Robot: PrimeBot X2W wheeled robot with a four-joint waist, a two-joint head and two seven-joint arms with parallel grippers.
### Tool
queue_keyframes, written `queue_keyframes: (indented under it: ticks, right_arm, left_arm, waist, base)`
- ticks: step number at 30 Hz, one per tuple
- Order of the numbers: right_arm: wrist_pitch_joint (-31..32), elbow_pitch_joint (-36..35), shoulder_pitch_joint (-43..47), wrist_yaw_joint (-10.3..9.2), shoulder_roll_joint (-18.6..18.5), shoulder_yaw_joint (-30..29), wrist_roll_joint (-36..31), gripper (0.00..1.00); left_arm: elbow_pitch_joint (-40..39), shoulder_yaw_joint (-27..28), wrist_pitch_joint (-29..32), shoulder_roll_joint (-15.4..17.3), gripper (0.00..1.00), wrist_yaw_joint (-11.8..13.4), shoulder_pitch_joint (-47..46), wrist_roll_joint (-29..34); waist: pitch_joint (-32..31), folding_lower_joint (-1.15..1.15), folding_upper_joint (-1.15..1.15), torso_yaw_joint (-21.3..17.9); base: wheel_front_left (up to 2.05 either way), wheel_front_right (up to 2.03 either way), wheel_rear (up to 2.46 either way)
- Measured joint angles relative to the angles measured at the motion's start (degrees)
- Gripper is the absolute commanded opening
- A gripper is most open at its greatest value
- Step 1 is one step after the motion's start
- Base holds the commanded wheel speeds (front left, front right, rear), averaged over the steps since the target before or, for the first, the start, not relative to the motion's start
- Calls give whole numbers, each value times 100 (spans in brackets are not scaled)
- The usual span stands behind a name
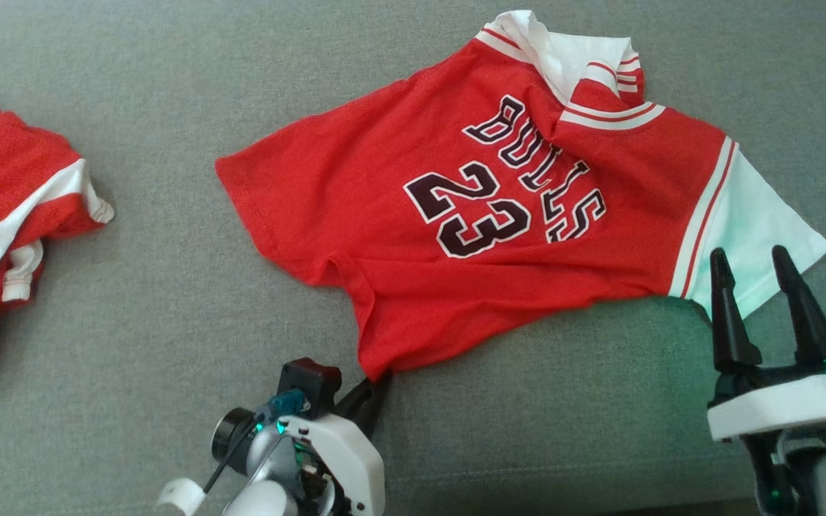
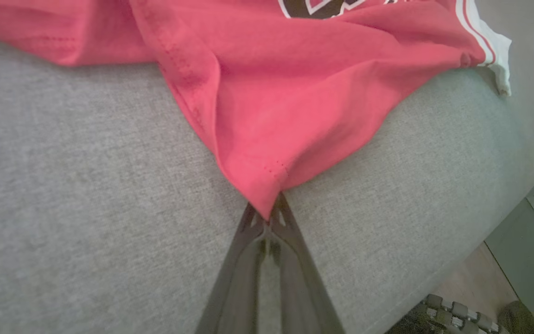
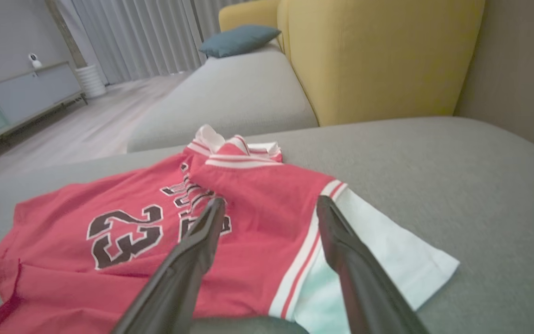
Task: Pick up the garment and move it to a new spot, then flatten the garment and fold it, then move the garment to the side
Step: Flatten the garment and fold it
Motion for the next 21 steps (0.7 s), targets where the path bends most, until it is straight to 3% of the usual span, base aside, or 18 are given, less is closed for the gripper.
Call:
queue_keyframes:
  ticks: [8, 13, 21]
  right_arm:
    - [1152, 808, -71, 0, -605, -590, 236, 100]
    - [1769, 1178, -596, 0, -947, -971, 438, 100]
    - [2417, 1838, -1257, 0, -1222, -1339, 642, 100]
  left_arm:
    - [-90, -60, -77, 63, 0, 1, -143, 10]
    - [-156, -60, -178, 79, 0, 9, -328, 109]
    - [-290, -89, -271, 88, 0, 49, -549, 167]
  waist:
    - [158, 0, 0, 4]
    - [372, 0, 0, 47]
    - [709, 0, 0, 104]
  base:
    - [0, 0, 0]
    - [0, 0, 0]
    - [0, 0, 0]
